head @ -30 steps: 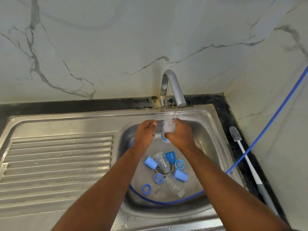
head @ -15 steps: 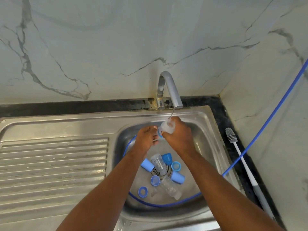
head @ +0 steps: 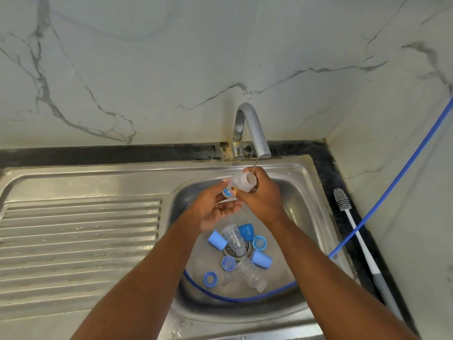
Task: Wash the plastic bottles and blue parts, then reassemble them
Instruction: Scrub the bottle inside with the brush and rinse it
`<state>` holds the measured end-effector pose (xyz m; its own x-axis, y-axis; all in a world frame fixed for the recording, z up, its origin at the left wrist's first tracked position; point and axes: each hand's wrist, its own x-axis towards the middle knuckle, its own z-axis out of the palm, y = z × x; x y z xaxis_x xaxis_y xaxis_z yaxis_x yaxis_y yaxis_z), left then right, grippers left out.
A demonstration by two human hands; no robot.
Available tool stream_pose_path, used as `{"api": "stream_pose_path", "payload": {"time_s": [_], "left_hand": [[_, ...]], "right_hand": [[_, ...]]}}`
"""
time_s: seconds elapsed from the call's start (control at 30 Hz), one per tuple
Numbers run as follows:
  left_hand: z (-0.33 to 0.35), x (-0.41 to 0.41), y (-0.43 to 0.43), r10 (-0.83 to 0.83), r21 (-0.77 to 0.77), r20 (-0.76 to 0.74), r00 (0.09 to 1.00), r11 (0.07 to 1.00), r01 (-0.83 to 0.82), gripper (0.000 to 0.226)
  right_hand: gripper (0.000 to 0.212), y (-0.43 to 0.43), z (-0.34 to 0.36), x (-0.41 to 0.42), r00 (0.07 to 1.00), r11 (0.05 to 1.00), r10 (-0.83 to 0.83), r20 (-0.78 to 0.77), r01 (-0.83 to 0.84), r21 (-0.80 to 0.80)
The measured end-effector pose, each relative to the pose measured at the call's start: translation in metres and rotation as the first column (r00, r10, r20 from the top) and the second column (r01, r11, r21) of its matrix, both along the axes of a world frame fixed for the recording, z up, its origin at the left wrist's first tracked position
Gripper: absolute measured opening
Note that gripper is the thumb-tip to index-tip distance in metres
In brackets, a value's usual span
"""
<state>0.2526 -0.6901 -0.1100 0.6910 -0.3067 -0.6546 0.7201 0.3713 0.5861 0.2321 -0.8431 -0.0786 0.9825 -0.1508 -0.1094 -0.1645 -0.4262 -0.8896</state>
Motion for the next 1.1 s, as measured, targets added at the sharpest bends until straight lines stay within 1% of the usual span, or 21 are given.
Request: {"api": "stream_pose_path", "payload": {"time_s": [0.03,0.07,0.1,0.13,0.17,0.2,0.27,0.33,0.37,0.47,0.57,0.67,0.73,0.8,0.87,0.93,1.03,1.1], "left_hand": [[0.001,-0.001,0.001,-0.002,-0.002,0.03,1.0,1.0,0.002,0.039],[0.0,-0.002,0.0,0.004,0.0,0.056,0.998,1.0,-0.004,0.041],[-0.002,-0.002,-0.001,0.014,0.02,0.084,0.996,1.0,-0.016,0.044],[-0.002,-0.003,-0.003,0.016,0.068,0.122,0.992,0.997,-0.025,0.046],[-0.001,-0.003,-0.006,0.002,0.148,0.178,0.984,0.989,-0.029,0.044],[-0.001,-0.003,-0.008,-0.027,0.25,0.245,0.969,0.968,-0.036,0.044],[0.001,-0.003,-0.013,-0.138,0.465,0.383,0.913,0.883,-0.062,0.049],[0.004,-0.001,-0.016,-0.296,0.64,0.481,0.825,0.762,-0.1,0.056],[0.006,0.0,-0.017,-0.368,0.698,0.505,0.781,0.706,-0.119,0.059],[0.011,0.001,-0.019,-0.495,0.781,0.526,0.692,0.604,-0.161,0.065],[0.012,-0.004,-0.018,-0.564,0.84,0.486,0.667,0.513,-0.178,0.068],[0.016,-0.011,-0.016,-0.591,0.848,0.489,0.641,0.495,-0.191,0.069],[0.02,-0.017,-0.016,-0.615,0.857,0.487,0.62,0.475,-0.202,0.068],[0.026,-0.023,-0.016,-0.634,0.862,0.481,0.606,0.467,-0.197,0.067],[0.031,-0.029,-0.015,-0.646,0.856,0.488,0.587,0.486,-0.176,0.068],[0.035,-0.036,-0.013,-0.657,0.843,0.507,0.558,0.512,-0.163,0.071],[0.038,-0.048,-0.006,-0.612,0.798,0.549,0.569,0.586,-0.14,0.078],[0.04,-0.056,-0.003,-0.596,0.788,0.548,0.586,0.604,-0.122,0.074]], "right_hand": [[0.048,-0.003,-0.001,0.0,0.999,0.996,-0.002,-0.04,0.006,0.084],[0.044,-0.006,0.0,-0.001,0.995,0.975,0.0,-0.097,0.021,0.223],[0.037,-0.01,-0.001,-0.002,0.986,0.915,-0.01,-0.164,0.075,0.398],[0.029,-0.012,-0.004,-0.002,0.972,0.823,-0.023,-0.235,0.152,0.548],[0.025,-0.014,-0.007,-0.001,0.952,0.74,-0.047,-0.303,0.237,0.63],[0.023,-0.016,-0.01,0.0,0.924,0.709,-0.079,-0.374,0.316,0.631],[0.024,-0.019,-0.016,-0.002,0.867,0.715,-0.096,-0.489,0.403,0.572],[0.025,-0.018,-0.019,-0.007,0.832,0.709,-0.042,-0.553,0.414,0.57],[0.024,-0.018,-0.021,-0.009,0.827,0.701,-0.017,-0.562,0.411,0.583],[0.025,-0.018,-0.022,-0.013,0.838,0.689,0.005,-0.546,0.393,0.609],[0.027,-0.02,-0.022,-0.015,0.85,0.728,-0.004,-0.527,0.364,0.581],[0.029,-0.023,-0.021,-0.019,0.857,0.793,0.001,-0.515,0.313,0.523],[0.032,-0.023,-0.019,-0.023,0.883,0.879,-0.011,-0.47,0.232,0.416],[0.038,-0.022,-0.012,-0.03,0.929,0.954,0.009,-0.371,0.103,0.281],[0.044,-0.02,-0.01,-0.038,0.964,0.976,0.083,-0.254,-0.027,0.218],[0.048,-0.019,-0.013,-0.044,0.977,0.984,0.13,-0.17,-0.106,0.144],[0.054,-0.016,-0.013,-0.051,0.987,0.994,0.109,-0.116,-0.106,0.036],[0.053,-0.015,-0.011,-0.057,0.993,0.996,0.085,-0.085,-0.086,-0.003]]}}
